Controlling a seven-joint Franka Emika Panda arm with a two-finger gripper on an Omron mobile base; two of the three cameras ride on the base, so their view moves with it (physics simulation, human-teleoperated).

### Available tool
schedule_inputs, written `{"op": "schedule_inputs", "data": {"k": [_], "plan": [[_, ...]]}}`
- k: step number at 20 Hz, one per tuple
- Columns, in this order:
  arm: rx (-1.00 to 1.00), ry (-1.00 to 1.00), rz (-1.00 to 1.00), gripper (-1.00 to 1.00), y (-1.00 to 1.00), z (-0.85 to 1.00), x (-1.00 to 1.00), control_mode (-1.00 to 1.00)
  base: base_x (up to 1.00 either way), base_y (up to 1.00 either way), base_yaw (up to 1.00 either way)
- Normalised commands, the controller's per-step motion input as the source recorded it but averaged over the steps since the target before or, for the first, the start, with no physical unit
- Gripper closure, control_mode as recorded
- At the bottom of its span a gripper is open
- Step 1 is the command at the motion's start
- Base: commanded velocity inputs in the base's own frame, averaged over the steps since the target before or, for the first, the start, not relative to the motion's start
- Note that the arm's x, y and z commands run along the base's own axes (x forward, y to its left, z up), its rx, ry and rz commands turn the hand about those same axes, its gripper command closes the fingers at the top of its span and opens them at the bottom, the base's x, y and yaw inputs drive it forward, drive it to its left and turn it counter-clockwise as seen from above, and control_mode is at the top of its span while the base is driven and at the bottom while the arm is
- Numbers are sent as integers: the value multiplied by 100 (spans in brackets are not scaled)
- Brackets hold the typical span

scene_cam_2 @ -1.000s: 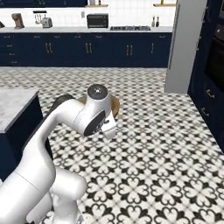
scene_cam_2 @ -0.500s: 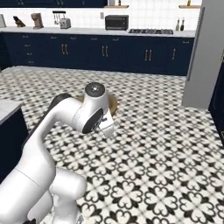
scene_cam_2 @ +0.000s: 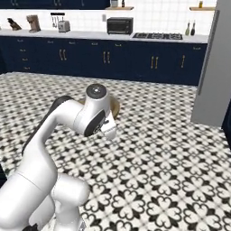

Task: Pick the chicken drumstick and onion from their plates and place them in the bowl. Then put the bowl in the fridge.

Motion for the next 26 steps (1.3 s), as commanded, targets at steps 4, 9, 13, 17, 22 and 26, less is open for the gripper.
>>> {"op": "schedule_inputs", "data": {"k": [4, 9, 13, 17, 22, 26], "plan": [[0, 0, 0, 100, 0, 0, 0, 100, 100, -8, 0], [0, 0, 0, 100, 0, 0, 0, 100, 100, 0, 0], [0, 0, 0, 100, 0, 0, 0, 100, 100, 0, 0], [0, 0, 0, 100, 0, 0, 0, 100, 100, 0, 0], [0, 0, 0, 100, 0, 0, 0, 100, 100, 0, 0], [0, 0, 0, 100, 0, 0, 0, 100, 100, 36, -5]]}}
